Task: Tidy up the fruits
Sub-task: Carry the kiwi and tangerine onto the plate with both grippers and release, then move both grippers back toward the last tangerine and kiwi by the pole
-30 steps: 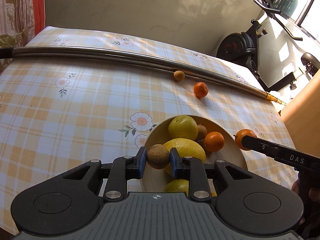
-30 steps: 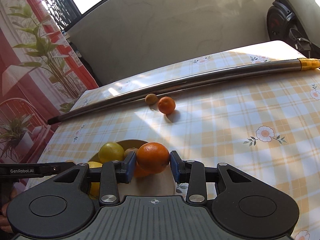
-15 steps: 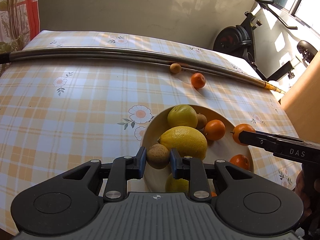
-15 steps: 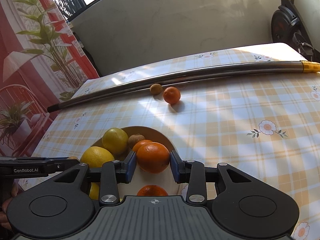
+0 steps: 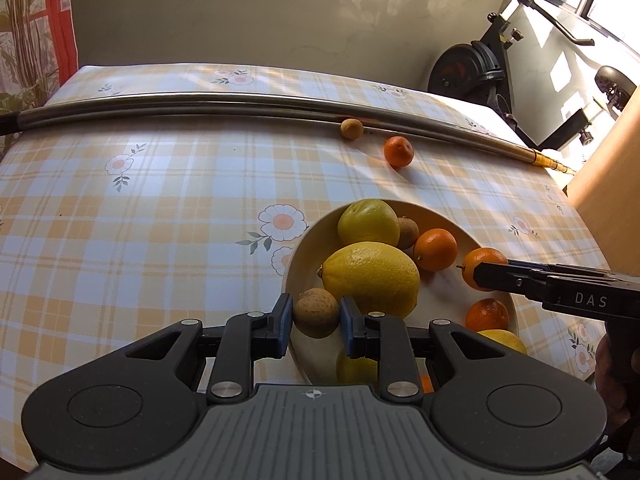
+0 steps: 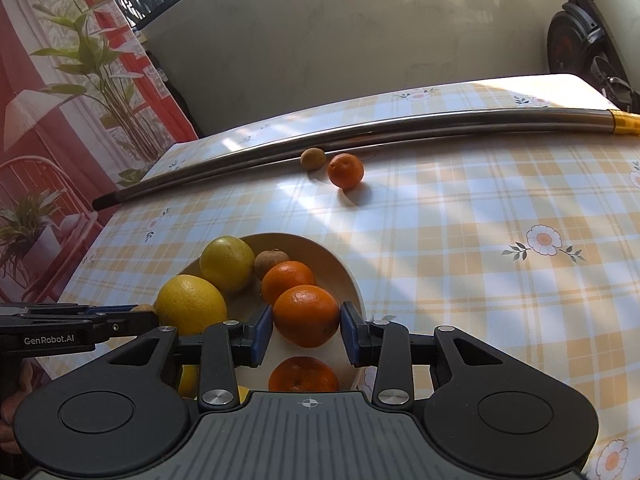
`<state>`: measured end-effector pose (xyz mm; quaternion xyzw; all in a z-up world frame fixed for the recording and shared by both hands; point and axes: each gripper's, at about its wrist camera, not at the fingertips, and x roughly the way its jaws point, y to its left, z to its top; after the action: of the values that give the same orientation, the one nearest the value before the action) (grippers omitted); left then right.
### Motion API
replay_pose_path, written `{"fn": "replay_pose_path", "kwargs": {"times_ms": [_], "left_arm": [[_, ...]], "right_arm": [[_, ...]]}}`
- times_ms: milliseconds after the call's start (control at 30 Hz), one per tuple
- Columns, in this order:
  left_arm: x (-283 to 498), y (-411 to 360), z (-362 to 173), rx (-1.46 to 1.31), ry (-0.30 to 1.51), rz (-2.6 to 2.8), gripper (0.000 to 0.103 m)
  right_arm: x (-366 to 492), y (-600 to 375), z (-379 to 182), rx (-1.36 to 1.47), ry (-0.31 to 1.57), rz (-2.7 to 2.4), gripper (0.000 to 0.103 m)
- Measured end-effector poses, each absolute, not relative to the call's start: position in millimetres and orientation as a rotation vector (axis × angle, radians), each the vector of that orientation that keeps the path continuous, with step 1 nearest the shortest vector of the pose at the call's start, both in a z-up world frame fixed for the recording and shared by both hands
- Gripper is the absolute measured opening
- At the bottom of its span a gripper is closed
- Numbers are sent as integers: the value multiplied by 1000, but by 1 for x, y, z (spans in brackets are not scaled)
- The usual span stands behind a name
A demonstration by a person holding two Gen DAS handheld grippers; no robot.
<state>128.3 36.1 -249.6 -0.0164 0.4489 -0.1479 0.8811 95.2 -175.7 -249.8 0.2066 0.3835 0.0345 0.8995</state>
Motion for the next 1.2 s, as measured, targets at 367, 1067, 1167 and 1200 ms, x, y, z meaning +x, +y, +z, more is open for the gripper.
{"fn": "replay_pose_path", "kwargs": {"times_ms": [367,1067,1167,1200], "left_arm": [[126,31,-250,10,923,-293,27],[116,58,-232,-110,819,-233,27],[119,63,-229,-125,813,-214,27],[120,64,-229,-128,808,-210,27]], "right_arm": [[97,-177,-254,431,810,74,34],[89,-193,-242,448,731,3,36],[90,-197,-244,455,730,-9,35],[91,-197,-244,454,727,-11,35]]}}
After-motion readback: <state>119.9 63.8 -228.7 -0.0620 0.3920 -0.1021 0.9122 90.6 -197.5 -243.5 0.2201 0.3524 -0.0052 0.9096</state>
